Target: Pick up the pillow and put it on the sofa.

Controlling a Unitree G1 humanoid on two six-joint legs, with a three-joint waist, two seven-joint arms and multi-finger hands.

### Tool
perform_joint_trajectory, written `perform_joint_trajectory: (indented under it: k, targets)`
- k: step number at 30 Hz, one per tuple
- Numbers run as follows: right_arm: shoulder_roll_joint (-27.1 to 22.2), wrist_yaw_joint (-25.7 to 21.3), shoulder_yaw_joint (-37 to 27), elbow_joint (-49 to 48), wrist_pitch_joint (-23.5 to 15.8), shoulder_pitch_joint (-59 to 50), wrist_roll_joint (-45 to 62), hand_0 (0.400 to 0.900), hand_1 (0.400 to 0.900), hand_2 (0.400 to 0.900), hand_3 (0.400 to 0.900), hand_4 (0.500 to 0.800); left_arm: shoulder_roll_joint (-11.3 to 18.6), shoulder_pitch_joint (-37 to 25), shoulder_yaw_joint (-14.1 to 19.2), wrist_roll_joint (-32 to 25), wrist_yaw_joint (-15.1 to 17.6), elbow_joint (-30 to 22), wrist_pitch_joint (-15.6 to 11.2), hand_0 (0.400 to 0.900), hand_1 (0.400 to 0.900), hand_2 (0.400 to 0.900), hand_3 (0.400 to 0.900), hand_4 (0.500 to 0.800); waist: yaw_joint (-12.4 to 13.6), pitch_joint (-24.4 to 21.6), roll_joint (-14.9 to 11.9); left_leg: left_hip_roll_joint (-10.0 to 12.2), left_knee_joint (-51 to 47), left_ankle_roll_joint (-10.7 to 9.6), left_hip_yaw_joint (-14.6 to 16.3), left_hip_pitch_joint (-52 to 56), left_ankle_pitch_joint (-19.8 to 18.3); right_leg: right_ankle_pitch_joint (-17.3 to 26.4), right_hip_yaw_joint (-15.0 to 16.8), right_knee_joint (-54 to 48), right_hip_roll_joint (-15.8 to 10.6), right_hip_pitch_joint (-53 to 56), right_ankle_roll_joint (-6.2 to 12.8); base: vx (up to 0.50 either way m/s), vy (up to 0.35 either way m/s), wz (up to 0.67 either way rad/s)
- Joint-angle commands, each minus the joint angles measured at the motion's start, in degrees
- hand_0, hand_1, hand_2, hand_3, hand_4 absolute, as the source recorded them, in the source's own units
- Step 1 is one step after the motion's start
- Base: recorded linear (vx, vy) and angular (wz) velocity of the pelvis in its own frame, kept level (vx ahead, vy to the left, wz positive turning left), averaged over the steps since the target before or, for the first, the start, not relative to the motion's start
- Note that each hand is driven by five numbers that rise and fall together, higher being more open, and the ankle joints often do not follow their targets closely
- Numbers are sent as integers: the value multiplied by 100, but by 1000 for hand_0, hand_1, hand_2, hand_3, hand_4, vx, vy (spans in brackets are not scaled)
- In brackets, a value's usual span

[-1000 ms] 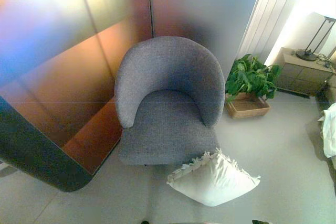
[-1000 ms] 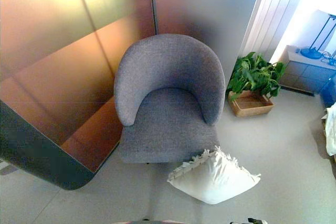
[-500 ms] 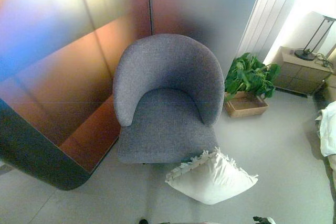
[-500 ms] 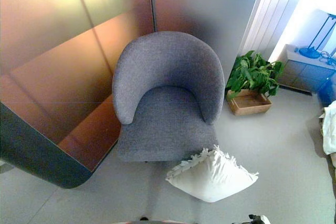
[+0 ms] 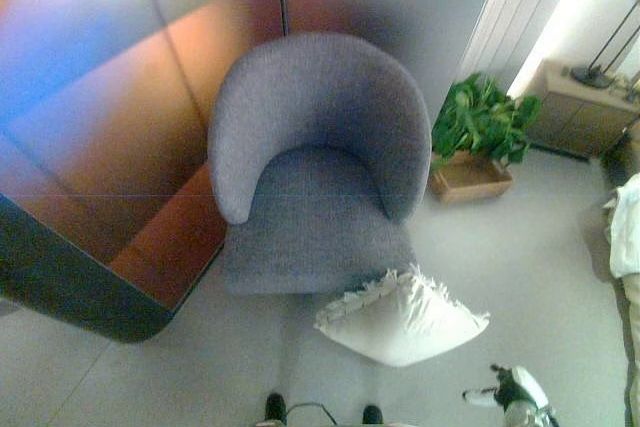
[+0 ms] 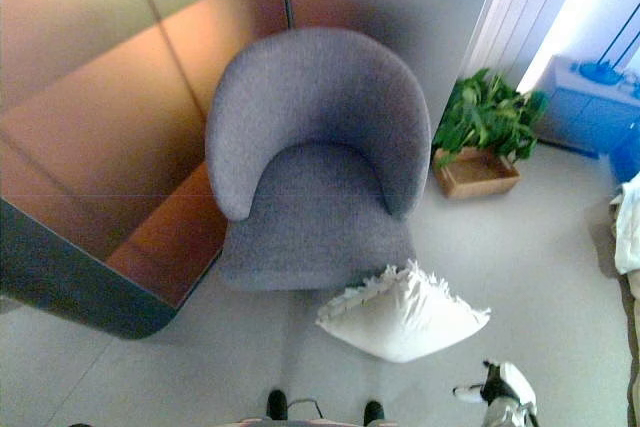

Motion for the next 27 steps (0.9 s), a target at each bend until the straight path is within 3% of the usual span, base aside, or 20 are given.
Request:
perform_joint_trajectory:
  k: [1, 7, 13, 27]
  targets:
    - [-744, -433, 211, -366, -282, -942, 140, 900, 900, 900, 900, 800, 84, -391, -217, -290, -64, 42, 134, 900, 900, 900, 900, 800, 67, 623, -91, -294, -48, 263, -156, -119, -468, 296, -71, 85, 47, -539, 199, -153, -42, 3]
    - [-1204, -414, 383, -561, -241, -1695, 297, 900, 900, 900, 900, 800, 144, -739, -276, -674, 36, -29, 230, 900, 900, 900, 900, 800, 103, 1119, 88, -337, -48, 233, -308, -732, -265, 253, -94, 324, 116, -1170, 105, -111, -35, 0]
    - [-1729, -284, 640, -698, -304, -2525, 684, 900, 900, 900, 900, 800, 126, -1116, -358, -1279, 236, -172, 6, 900, 900, 900, 900, 800, 191, 1578, 315, -399, 85, 167, -522, -1535, 22, -6, -290, 1168, 126, -2155, 24, -124, -8, 5]
    - [-2327, -203, 970, -1304, 21, -4087, 1244, 900, 900, 900, 900, 800, -124, -1370, -558, -1874, 534, -368, -91, 900, 900, 900, 900, 800, 223, 2017, 674, -562, 1080, 167, -483, -2950, -61, -204, -357, 2135, -110, -3622, -33, -69, 62, 4]
